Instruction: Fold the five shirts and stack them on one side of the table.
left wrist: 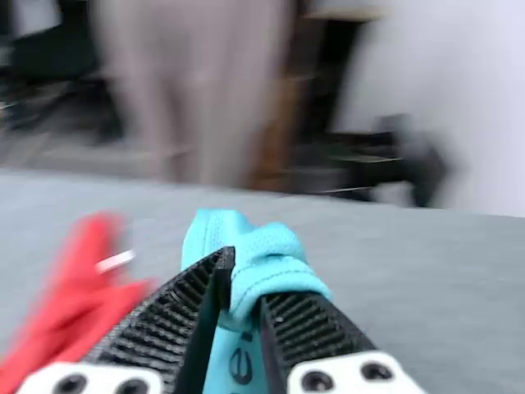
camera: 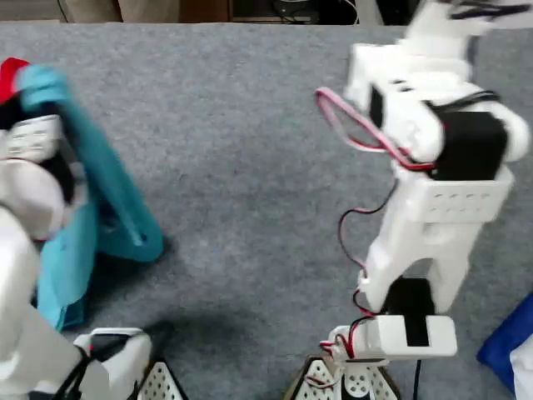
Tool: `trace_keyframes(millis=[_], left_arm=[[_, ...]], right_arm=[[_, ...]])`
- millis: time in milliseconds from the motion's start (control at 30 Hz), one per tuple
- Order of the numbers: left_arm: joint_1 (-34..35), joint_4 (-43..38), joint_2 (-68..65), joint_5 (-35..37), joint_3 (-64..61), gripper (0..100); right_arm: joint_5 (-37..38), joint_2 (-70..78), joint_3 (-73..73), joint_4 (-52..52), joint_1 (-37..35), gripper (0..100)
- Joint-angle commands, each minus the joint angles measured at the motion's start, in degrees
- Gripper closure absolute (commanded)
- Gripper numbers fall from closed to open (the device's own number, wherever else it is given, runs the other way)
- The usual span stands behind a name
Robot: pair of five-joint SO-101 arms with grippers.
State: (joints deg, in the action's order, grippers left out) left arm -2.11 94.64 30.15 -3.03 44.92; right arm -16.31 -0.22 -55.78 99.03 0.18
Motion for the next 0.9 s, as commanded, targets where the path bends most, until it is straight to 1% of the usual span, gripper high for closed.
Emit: trace_keyframes(millis=[0,100,233,333,400,467,567,633,767,867], left_arm=[[-15.03,-11.25,-0.84,5.01,-0.62,98],[-23.12,-20.13,-2.15,5.80,-5.19,98],[-31.91,-28.13,-3.91,5.80,-10.73,98],[-36.40,-32.18,-4.97,5.80,-12.04,98],[-36.92,-33.49,-5.41,5.71,-12.04,98],[-35.87,-33.32,-5.85,5.71,-12.31,98],[-29.89,-29.80,-6.02,5.80,-12.48,98],[-25.85,-27.34,-6.02,5.71,-14.68,98],[-17.67,-23.12,-5.49,5.54,-23.56,98],[-10.99,-22.07,-5.41,5.45,-31.65,98]], right_arm=[[0.00,-0.40,0.13,-0.97,9.10,99.3],[0.09,-0.40,0.22,-0.62,15.08,99.3],[0.18,0.04,0.31,1.58,19.65,99.3],[0.18,0.04,0.31,2.73,20.70,99.3],[0.18,0.04,0.40,2.73,20.70,99.3],[0.18,0.04,1.80,2.46,20.44,99.3],[0.18,0.04,4.70,2.55,18.07,99.3],[0.18,0.04,7.34,2.37,15.87,99.3],[0.26,-0.04,11.30,2.29,11.21,99.3],[0.26,-0.04,13.05,2.29,7.87,99.3]])
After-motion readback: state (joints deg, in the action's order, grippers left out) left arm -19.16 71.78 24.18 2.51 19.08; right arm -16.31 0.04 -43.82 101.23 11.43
